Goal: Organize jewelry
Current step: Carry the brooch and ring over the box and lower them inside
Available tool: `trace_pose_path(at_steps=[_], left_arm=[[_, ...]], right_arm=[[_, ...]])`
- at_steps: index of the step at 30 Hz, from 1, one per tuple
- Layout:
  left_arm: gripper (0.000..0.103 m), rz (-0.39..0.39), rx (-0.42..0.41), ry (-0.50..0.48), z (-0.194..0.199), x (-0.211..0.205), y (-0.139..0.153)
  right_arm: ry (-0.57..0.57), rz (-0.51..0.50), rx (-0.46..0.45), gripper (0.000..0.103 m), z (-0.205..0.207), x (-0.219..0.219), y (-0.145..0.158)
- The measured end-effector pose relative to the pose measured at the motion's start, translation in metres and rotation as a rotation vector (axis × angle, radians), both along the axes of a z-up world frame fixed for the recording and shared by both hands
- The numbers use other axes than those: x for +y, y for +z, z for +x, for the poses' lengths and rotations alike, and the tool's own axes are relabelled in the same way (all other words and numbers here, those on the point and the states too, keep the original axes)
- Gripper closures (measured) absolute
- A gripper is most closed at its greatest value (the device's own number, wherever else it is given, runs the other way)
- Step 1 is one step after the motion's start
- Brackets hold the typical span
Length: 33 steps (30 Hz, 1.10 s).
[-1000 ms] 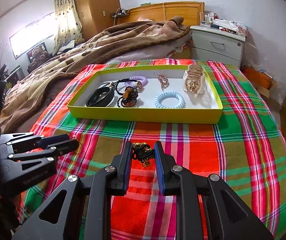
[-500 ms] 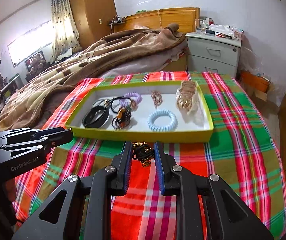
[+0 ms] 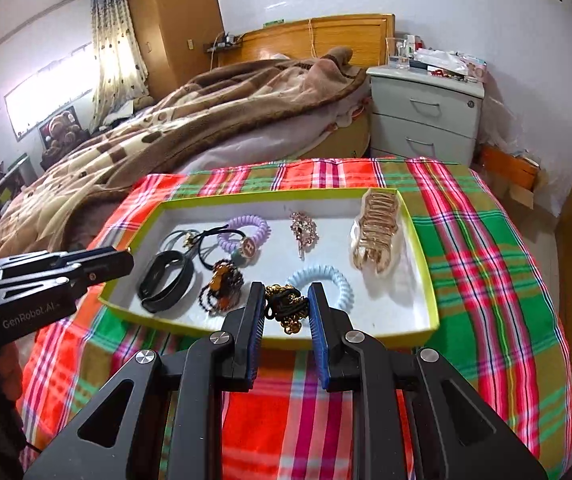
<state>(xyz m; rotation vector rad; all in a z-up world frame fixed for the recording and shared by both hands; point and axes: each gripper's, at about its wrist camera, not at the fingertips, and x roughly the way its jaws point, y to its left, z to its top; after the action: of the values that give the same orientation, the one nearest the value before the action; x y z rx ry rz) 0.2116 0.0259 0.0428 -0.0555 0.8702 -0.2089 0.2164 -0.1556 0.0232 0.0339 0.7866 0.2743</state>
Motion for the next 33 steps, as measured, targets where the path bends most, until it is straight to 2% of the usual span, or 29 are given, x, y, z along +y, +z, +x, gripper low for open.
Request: trace_pose_path(at_steps=[16, 33], left_arm=[[0.08, -0.033, 0.04, 0.007, 0.086, 0.012, -0.016], [0.08, -0.034, 0.122, -0.001, 0.107, 0.011, -0.048]], right_arm=[[0.008, -0.057, 0.056, 0.08, 0.063, 0.015, -0.023], [0.015, -0.117, 0.106, 0.08, 0.078, 0.024, -0.041]])
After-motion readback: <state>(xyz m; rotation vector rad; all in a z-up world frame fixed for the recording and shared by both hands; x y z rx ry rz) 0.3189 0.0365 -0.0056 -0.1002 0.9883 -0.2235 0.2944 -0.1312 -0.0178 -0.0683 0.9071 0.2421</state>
